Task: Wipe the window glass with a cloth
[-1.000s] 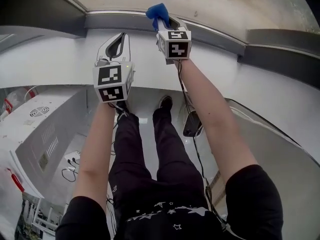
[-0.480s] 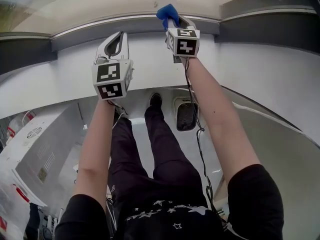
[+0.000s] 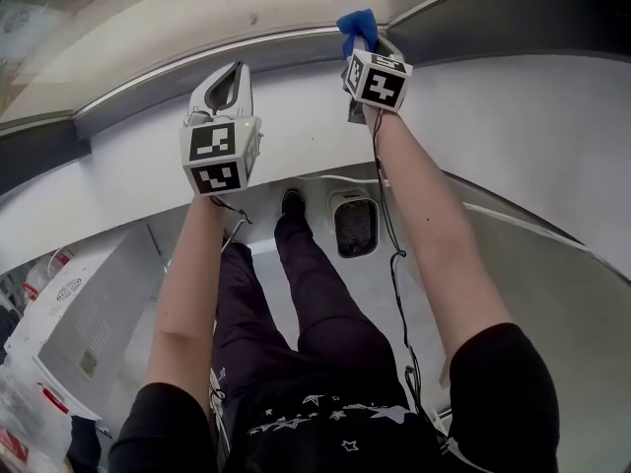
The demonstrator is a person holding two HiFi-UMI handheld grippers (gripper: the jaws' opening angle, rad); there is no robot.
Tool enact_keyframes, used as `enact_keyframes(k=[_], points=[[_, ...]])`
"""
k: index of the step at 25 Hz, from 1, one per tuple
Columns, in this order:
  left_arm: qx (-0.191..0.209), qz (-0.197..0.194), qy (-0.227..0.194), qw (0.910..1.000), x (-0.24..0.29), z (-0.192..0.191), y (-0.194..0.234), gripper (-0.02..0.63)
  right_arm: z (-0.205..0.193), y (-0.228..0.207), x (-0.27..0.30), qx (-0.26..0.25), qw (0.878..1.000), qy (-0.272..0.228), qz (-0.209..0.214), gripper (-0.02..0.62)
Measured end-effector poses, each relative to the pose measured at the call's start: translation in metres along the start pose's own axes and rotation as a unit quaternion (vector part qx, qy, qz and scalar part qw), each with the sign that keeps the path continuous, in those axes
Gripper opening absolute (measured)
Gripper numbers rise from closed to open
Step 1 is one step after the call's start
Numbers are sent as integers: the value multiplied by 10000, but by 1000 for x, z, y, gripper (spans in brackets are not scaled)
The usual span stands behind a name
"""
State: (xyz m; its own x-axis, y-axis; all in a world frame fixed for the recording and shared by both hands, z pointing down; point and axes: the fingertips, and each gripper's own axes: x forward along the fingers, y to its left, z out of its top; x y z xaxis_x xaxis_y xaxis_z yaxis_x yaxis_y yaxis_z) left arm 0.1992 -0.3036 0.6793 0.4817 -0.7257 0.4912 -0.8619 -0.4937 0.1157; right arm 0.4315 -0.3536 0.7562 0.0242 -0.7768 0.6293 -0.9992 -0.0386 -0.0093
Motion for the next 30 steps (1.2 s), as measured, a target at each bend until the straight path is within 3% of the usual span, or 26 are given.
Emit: enact_keyframes(k=[3, 13, 21, 30], points=[[14, -33, 55, 10000, 4, -2, -14, 9, -4, -23, -5, 363, 9992, -23, -142, 75], [28, -111, 212, 9997, -13, -17, -32, 9, -26, -44, -23, 654, 9974, -44, -287, 74], [79, -22, -51, 10000, -85, -14, -3, 9, -39, -4, -85, 633, 9974, -196, -293, 75], [204, -148, -254, 9994, -228, -10, 29, 9, -26, 103, -199, 612, 9965, -567, -78, 75]])
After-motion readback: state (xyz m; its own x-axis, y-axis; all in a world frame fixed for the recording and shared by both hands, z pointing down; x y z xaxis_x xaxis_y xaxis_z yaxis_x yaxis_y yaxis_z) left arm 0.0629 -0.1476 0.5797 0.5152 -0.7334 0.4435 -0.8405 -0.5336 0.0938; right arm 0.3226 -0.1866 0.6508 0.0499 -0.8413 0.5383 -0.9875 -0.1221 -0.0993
